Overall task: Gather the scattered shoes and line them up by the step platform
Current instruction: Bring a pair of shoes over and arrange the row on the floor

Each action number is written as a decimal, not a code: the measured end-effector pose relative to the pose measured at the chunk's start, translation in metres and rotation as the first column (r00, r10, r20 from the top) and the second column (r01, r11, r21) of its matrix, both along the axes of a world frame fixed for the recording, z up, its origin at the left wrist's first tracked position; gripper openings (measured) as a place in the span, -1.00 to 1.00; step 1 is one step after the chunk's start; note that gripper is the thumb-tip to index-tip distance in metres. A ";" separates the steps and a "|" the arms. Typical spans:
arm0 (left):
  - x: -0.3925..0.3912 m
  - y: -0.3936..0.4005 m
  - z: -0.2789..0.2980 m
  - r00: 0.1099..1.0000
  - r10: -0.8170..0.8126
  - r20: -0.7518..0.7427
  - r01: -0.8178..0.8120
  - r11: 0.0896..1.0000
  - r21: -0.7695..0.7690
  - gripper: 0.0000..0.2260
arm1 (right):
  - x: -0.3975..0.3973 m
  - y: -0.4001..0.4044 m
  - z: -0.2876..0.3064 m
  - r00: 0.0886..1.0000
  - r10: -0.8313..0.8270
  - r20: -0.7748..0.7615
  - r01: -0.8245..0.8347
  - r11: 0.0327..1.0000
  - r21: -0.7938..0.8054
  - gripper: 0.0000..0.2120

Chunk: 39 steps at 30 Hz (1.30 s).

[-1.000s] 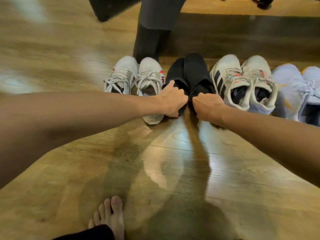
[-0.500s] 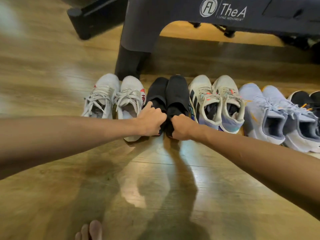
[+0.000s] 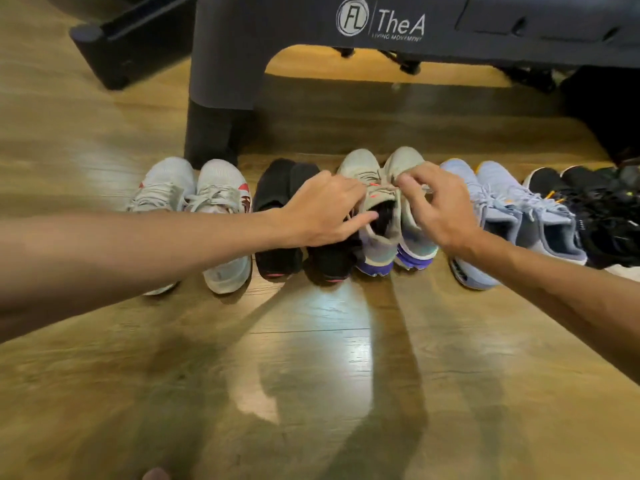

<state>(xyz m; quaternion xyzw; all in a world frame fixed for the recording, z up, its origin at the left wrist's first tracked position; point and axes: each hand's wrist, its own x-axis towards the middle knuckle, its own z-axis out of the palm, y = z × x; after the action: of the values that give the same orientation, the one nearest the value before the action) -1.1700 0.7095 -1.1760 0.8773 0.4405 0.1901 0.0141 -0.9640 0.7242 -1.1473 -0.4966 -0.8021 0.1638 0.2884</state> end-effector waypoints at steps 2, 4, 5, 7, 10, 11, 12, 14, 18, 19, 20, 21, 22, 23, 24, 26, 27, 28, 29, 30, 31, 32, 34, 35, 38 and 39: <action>0.024 -0.003 -0.008 0.999 0.030 -0.016 -0.030 0.999 -0.041 -0.58 | 0.021 0.002 -0.006 0.988 -0.028 0.154 0.034 0.999 -0.037 -0.85; 0.044 -0.007 -0.018 0.987 0.066 -0.145 -0.073 0.996 -0.050 -0.47 | 0.041 -0.002 -0.020 0.921 0.022 0.389 0.037 0.989 -0.145 -0.88; 0.050 -0.011 -0.023 0.977 0.075 -0.197 -0.084 0.996 -0.035 -0.43 | 0.050 -0.006 -0.028 0.867 0.074 0.493 0.029 0.980 -0.198 -0.81; 0.052 -0.022 -0.033 0.965 0.078 -0.249 -0.078 0.997 0.007 -0.36 | 0.060 -0.009 -0.041 0.782 0.170 0.599 0.014 0.957 -0.289 -0.69; 0.040 -0.042 -0.049 0.950 0.016 -0.313 0.011 0.996 0.087 -0.28 | 0.062 -0.001 -0.050 0.757 0.208 0.619 0.007 0.945 -0.327 -0.65; 0.035 -0.047 -0.053 0.942 0.005 -0.336 0.030 0.995 0.100 -0.27 | 0.061 0.003 -0.052 0.756 0.208 0.621 0.012 0.943 -0.331 -0.67; 0.033 -0.049 -0.055 0.939 0.009 -0.345 0.029 0.994 0.105 -0.26 | 0.060 0.006 -0.054 0.758 0.204 0.619 0.019 0.943 -0.333 -0.69; 0.039 -0.045 -0.051 0.936 0.041 -0.349 -0.006 0.995 0.102 -0.31 | 0.057 0.010 -0.059 0.777 0.197 0.598 0.028 0.938 -0.345 -0.65; 0.082 -0.019 -0.033 0.950 0.125 -0.287 -0.170 0.976 -0.138 -0.52 | 0.055 0.011 -0.063 0.788 0.222 0.575 -0.013 0.939 -0.344 -0.70; 0.092 -0.013 -0.032 0.957 0.137 -0.255 -0.193 0.958 -0.211 -0.56 | 0.059 0.010 -0.062 0.787 0.225 0.575 -0.015 0.938 -0.346 -0.70; 0.102 -0.009 -0.034 0.962 0.137 -0.235 -0.194 0.951 -0.241 -0.59 | 0.064 0.010 -0.060 0.782 0.229 0.580 -0.013 0.936 -0.352 -0.70; 0.110 -0.006 -0.037 0.966 0.125 -0.228 -0.178 0.957 -0.230 -0.62 | 0.071 0.011 -0.059 0.776 0.237 0.585 -0.013 0.932 -0.361 -0.71; 0.117 -0.005 -0.038 0.968 0.106 -0.226 -0.154 0.966 -0.208 -0.64 | 0.077 0.012 -0.057 0.772 0.247 0.585 -0.014 0.928 -0.373 -0.71; 0.120 -0.006 -0.040 0.972 0.088 -0.217 -0.130 0.973 -0.189 -0.67 | 0.081 0.013 -0.056 0.775 0.256 0.577 -0.016 0.922 -0.387 -0.71; 0.121 -0.008 -0.043 0.978 0.077 -0.194 -0.112 0.977 -0.179 -0.70 | 0.083 0.012 -0.055 0.782 0.256 0.569 -0.010 0.917 -0.399 -0.71; 0.113 -0.012 -0.048 0.991 0.075 -0.112 -0.096 0.976 -0.196 -0.74 | 0.080 0.012 -0.057 0.790 0.234 0.567 0.016 0.916 -0.400 -0.70; 0.106 -0.015 -0.050 0.995 0.069 -0.067 -0.083 0.971 -0.224 -0.75 | 0.077 0.011 -0.057 0.794 0.218 0.568 0.031 0.918 -0.395 -0.70; 0.096 -0.016 -0.050 0.999 0.044 -0.031 -0.050 0.967 -0.248 -0.75 | 0.075 0.011 -0.057 0.792 0.201 0.576 0.048 0.920 -0.388 -0.71; 0.086 -0.018 -0.049 1.000 0.006 -0.009 -0.008 0.968 -0.250 -0.74 | 0.073 0.011 -0.055 0.779 0.186 0.599 0.067 0.925 -0.375 -0.70; 0.075 -0.019 -0.047 0.999 -0.031 -0.008 0.029 0.973 -0.228 -0.73 | 0.070 0.011 -0.052 0.747 0.168 0.644 0.088 0.934 -0.345 -0.66; 0.063 -0.020 -0.044 0.998 -0.052 -0.020 0.047 0.981 -0.191 -0.71 | 0.069 0.012 -0.048 0.710 0.136 0.691 0.099 0.952 -0.290 -0.62; 0.053 -0.020 -0.039 0.998 -0.049 -0.027 0.045 0.989 -0.143 -0.70 | 0.067 0.014 -0.044 0.699 0.084 0.710 0.097 0.973 -0.211 -0.61; 0.029 -0.019 -0.031 1.000 0.023 -0.018 -0.024 0.999 -0.045 -0.72 | 0.055 0.015 -0.032 0.781 -0.034 0.624 0.079 0.996 -0.044 -0.69; 0.015 -0.016 -0.028 0.996 0.087 -0.031 -0.087 0.996 -0.019 -0.75 | 0.045 0.015 -0.024 0.837 -0.073 0.542 0.073 0.997 0.021 -0.74; -0.027 -0.003 -0.029 0.901 0.354 -0.253 -0.380 0.923 -0.064 -0.75 | -0.002 0.010 -0.010 0.927 0.030 0.375 -0.064 0.995 0.077 -0.84; -0.039 0.001 -0.031 0.840 0.420 -0.343 -0.484 0.866 -0.125 -0.66 | -0.022 0.005 -0.010 0.920 0.127 0.371 -0.150 0.988 0.034 -0.85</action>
<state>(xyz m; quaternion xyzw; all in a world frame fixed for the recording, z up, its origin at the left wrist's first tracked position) -1.2093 0.7106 -1.2071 0.7600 0.6498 0.0040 -0.0084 -0.9859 0.7288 -1.1578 -0.4515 -0.8796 0.0631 0.1360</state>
